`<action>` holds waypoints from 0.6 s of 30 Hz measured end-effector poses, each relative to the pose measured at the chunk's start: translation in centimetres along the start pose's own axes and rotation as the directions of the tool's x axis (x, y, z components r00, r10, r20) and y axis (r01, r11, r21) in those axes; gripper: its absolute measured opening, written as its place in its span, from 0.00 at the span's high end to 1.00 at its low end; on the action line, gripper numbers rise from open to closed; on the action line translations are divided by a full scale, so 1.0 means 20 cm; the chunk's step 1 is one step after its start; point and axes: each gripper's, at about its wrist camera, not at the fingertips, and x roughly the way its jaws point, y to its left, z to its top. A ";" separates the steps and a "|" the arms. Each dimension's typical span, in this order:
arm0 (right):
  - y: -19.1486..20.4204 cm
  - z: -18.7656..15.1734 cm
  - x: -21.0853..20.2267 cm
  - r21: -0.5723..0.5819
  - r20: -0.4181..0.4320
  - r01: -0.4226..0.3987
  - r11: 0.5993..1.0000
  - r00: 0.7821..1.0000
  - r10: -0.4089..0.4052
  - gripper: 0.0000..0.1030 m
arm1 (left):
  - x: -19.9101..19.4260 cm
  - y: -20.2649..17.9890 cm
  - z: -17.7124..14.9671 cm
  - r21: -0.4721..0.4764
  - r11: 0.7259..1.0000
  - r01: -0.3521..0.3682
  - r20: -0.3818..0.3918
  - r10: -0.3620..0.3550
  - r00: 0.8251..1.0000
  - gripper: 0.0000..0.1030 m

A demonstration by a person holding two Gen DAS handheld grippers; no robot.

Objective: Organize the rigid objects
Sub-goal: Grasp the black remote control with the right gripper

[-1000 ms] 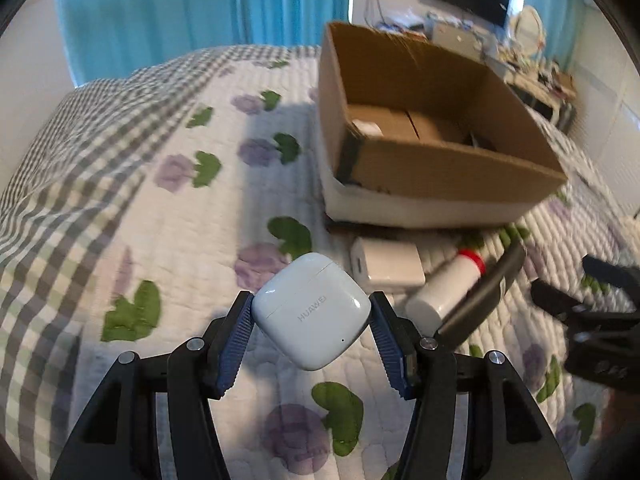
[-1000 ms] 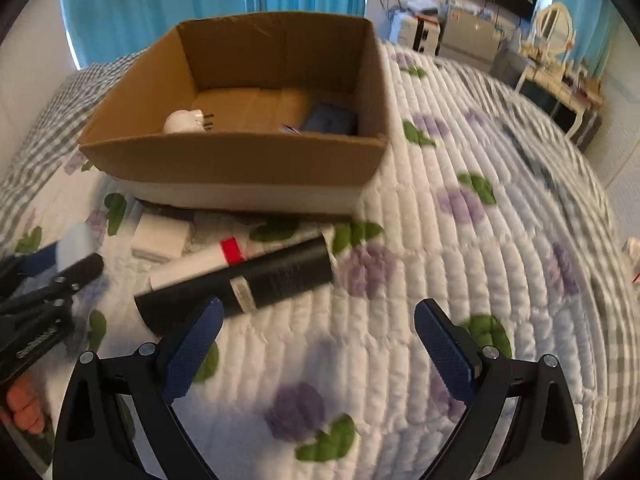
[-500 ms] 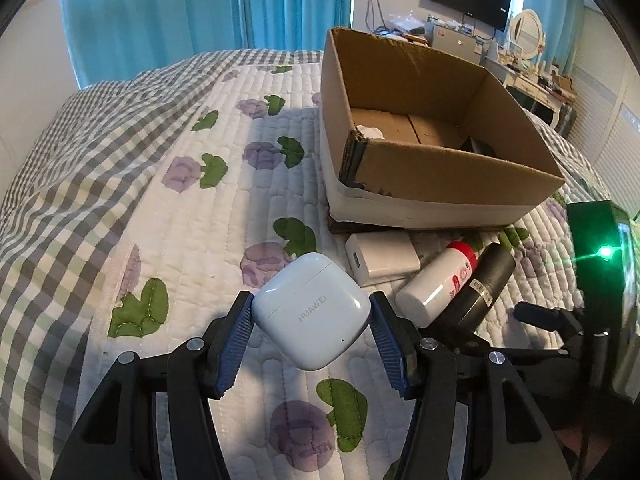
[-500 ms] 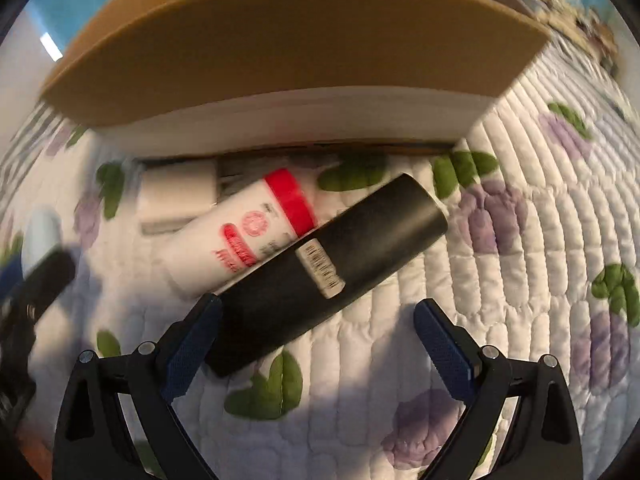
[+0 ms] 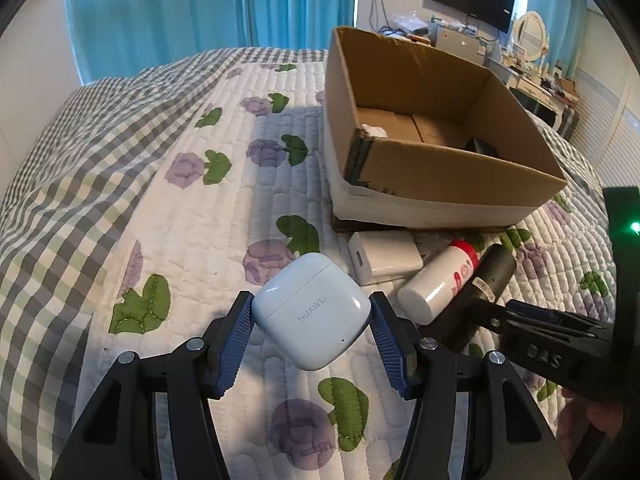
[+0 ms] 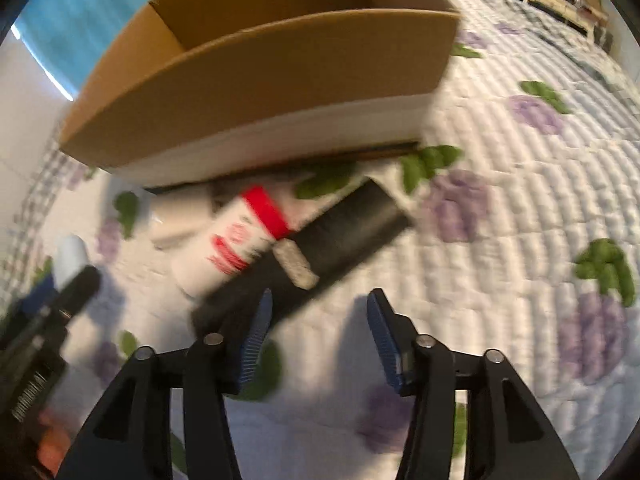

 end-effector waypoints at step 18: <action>0.11 -0.03 -0.03 -0.048 0.039 0.059 0.997 0.998 -0.057 0.78 | 0.00 0.03 0.00 -0.019 1.000 0.010 -0.002 -0.010 1.000 0.42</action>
